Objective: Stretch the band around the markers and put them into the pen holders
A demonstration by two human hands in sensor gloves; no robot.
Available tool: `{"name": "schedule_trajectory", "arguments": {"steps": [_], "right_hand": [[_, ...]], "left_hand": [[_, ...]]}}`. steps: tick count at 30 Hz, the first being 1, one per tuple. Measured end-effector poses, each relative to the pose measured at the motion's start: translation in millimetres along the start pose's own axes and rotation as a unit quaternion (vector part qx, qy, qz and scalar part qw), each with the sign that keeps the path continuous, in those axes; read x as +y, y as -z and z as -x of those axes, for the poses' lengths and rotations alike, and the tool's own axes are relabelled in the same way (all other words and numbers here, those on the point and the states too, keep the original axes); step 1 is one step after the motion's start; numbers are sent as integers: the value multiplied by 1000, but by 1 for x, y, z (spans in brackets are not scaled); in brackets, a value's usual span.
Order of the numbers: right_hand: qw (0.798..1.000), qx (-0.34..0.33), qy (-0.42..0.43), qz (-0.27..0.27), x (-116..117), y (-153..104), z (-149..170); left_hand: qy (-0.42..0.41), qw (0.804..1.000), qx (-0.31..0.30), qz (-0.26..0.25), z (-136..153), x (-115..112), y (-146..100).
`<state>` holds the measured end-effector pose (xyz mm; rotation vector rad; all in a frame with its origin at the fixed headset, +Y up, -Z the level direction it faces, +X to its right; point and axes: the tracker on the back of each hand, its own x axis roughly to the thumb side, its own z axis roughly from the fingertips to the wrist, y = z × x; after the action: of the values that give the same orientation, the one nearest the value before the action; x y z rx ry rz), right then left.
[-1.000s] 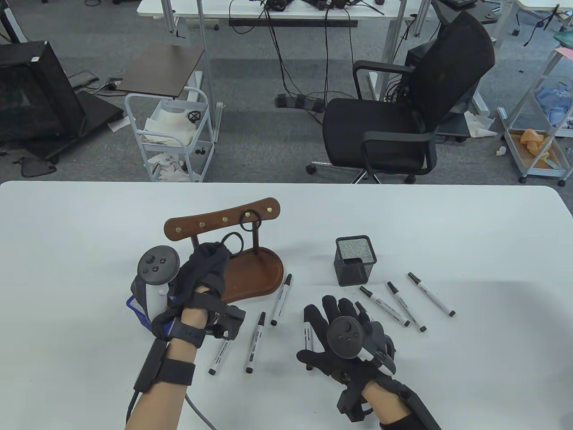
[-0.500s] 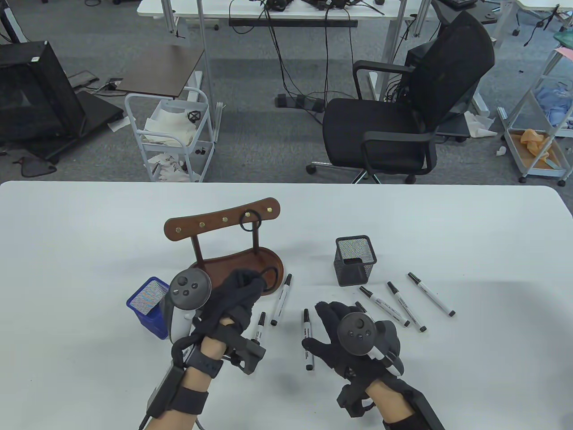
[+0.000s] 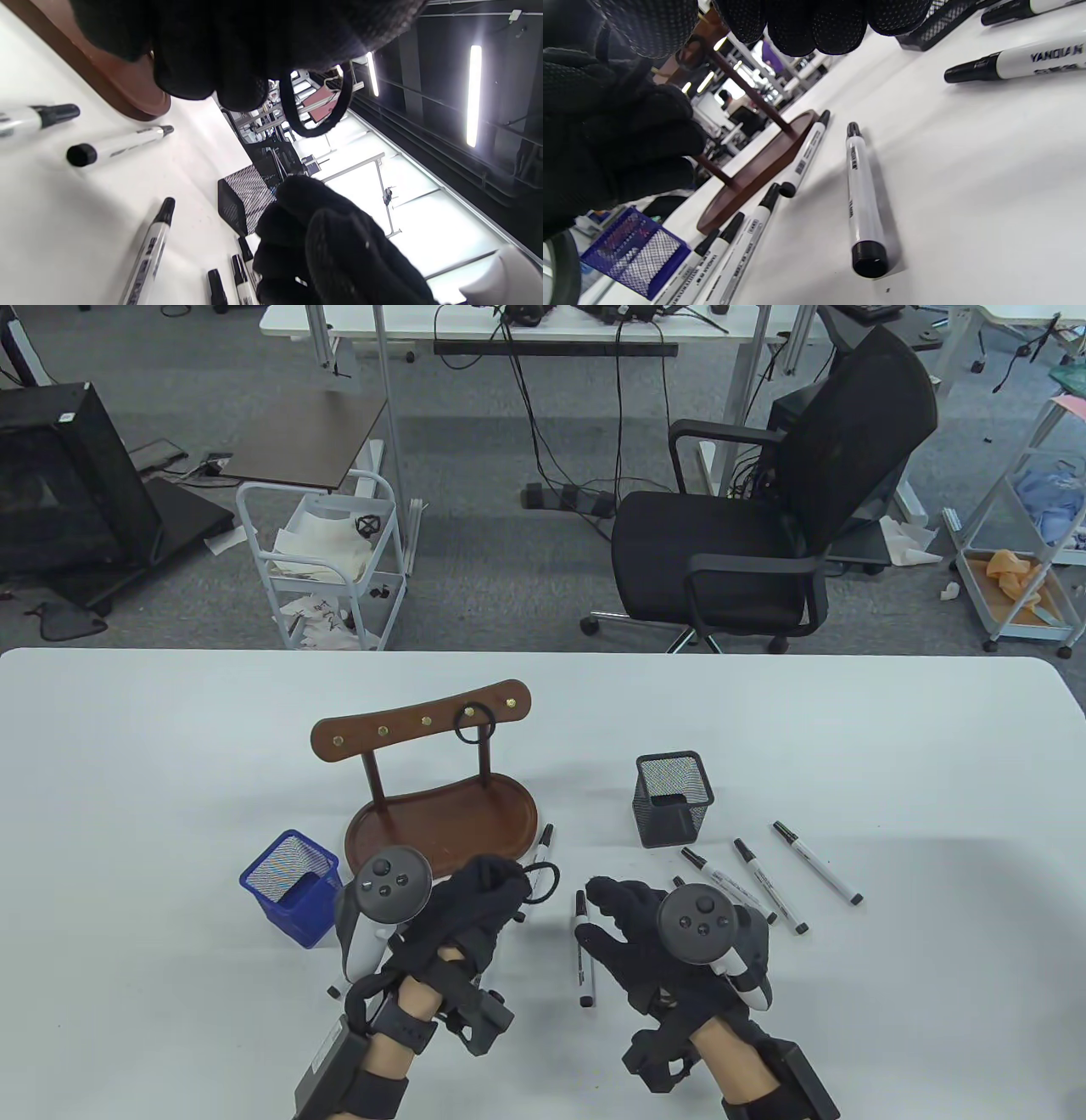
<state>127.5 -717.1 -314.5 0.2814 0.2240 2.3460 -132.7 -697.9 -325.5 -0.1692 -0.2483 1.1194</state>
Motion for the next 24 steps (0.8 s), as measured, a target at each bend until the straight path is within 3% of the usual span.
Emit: {"name": "schedule_trajectory", "arguments": {"steps": [10, 15, 20, 24], "right_hand": [[998, 11, 55, -39, 6, 9, -1], [997, 9, 75, -32, 4, 14, -5], [994, 15, 96, -55, 6, 20, -8], [994, 20, 95, -59, 9, 24, -12]], "left_hand": [[8, 999, -1, 46, 12, -16, 0], [-5, 998, -3, 59, 14, -18, 0], [-40, 997, -6, 72, 20, -18, 0], [-116, 990, -12, 75, 24, -16, -1]]}}
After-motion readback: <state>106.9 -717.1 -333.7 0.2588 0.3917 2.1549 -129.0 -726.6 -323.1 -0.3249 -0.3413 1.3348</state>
